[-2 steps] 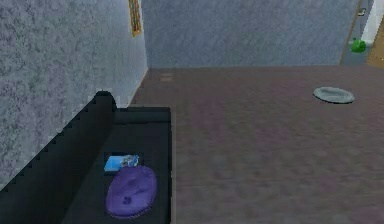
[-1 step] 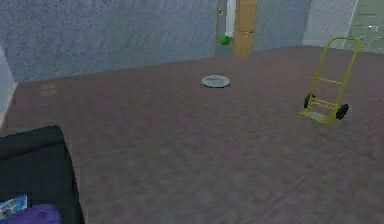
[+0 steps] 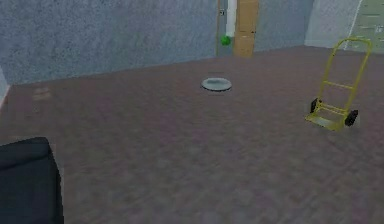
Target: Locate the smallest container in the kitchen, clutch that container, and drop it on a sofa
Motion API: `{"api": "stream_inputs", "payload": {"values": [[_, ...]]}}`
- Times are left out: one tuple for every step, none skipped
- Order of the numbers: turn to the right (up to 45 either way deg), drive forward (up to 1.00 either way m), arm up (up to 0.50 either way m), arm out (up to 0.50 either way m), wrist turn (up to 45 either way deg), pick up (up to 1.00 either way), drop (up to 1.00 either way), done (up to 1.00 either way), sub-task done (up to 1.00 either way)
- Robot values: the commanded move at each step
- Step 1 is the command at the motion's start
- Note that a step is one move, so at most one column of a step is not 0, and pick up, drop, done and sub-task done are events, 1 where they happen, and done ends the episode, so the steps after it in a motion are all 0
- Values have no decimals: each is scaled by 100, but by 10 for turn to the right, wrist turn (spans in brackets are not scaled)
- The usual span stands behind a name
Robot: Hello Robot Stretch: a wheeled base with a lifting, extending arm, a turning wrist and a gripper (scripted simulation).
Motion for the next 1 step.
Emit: {"api": "stream_inputs", "payload": {"values": [[30,0,0,0,0,0,0,0,0]]}}
